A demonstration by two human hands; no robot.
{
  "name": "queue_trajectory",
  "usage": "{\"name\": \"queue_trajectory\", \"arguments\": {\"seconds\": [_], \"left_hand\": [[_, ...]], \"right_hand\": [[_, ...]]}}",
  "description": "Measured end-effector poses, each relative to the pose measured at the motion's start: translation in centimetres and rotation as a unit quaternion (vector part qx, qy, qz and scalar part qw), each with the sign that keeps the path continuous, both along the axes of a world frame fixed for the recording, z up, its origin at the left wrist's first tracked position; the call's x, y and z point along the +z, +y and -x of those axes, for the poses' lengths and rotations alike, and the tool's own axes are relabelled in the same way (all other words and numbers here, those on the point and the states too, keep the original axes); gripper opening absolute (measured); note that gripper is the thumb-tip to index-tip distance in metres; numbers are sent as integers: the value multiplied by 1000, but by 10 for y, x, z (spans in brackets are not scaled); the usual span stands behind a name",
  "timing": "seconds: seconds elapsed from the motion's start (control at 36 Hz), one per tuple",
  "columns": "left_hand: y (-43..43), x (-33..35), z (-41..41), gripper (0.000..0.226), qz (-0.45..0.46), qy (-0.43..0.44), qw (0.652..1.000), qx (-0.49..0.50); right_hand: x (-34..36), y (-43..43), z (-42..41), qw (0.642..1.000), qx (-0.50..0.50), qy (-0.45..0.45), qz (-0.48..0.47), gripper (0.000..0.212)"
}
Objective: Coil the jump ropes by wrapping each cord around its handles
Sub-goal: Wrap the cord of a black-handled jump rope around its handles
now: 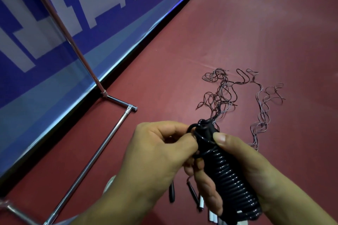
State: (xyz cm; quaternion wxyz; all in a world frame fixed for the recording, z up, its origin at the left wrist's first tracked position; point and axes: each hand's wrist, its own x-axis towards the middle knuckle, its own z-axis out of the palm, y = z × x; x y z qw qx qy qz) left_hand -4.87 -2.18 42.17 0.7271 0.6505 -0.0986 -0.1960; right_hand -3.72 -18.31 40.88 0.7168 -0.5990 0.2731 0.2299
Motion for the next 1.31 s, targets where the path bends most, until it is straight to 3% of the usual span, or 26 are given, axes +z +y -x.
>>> {"name": "queue_trajectory", "arguments": {"seconds": [0.08, 0.11, 0.17, 0.19, 0.28, 0.39, 0.56, 0.61, 0.64, 0.69, 0.78, 0.86, 0.92, 0.94, 1.0, 1.06, 1.17, 1.22, 1.31], "left_hand": [[0, 0, 5, 12, -50, -70, 996, 31], [0, 0, 6, 11, -63, -90, 993, 38], [0, 0, 6, 11, -75, -113, 990, 33], [1, 0, 5, 13, -81, -116, 990, 28], [1, -1, 0, 16, -77, -70, 994, 25], [-6, -4, -2, 19, -42, -4, 998, 55], [-12, -9, 4, 23, -16, 10, 995, 99], [-12, -12, 5, 22, -1, 26, 994, 106], [-11, -13, 5, 21, 12, 39, 994, 104], [-10, -12, 4, 17, 35, 66, 993, 88], [-7, -11, 1, 13, 47, 66, 995, 56], [-2, -11, -6, 12, 27, 15, 999, 7], [3, -8, -12, 8, 86, 58, 992, -73], [5, -6, -14, 6, 120, 85, 982, -118], [11, -6, -18, 8, 155, 112, 965, -178], [14, -9, -19, 18, 183, 129, 950, -218], [13, -13, -18, 30, 244, 171, 920, -255], [11, -14, -16, 32, 245, 170, 921, -250], [8, -16, -14, 31, 265, 163, 924, -222]], "right_hand": [[-9, -24, 22, 995, 36, 13, 91, 50], [-9, -24, 27, 995, 37, 15, 86, 49], [-13, -21, 23, 999, 35, 1, 23, 60], [-19, -13, 18, 996, 79, -33, 13, 67], [-29, -12, 33, 975, 133, -86, -153, 39], [-41, -13, 34, 958, 165, -96, -212, 48], [-38, -10, 23, 967, 119, -91, -206, 37], [-41, -8, 22, 979, 74, -65, -177, 59], [-42, -6, 22, 976, 79, -72, -192, 58], [-40, -6, 22, 959, 123, -87, -239, 39], [-33, -5, 21, 949, 170, -69, -255, 29], [-35, -9, 21, 949, 81, -74, -294, 39], [-29, -3, 25, 960, 106, -68, -248, 57], [-27, 0, 30, 949, 139, -54, -279, 67], [-22, 1, 43, 877, 117, -66, -461, 56], [-14, 2, 56, 844, 117, -101, -514, 46], [-6, 4, 63, 834, 163, -114, -515, 44], [-3, 5, 64, 844, 161, -98, -502, 46], [-5, 3, 66, 830, 162, -89, -526, 45]]}}
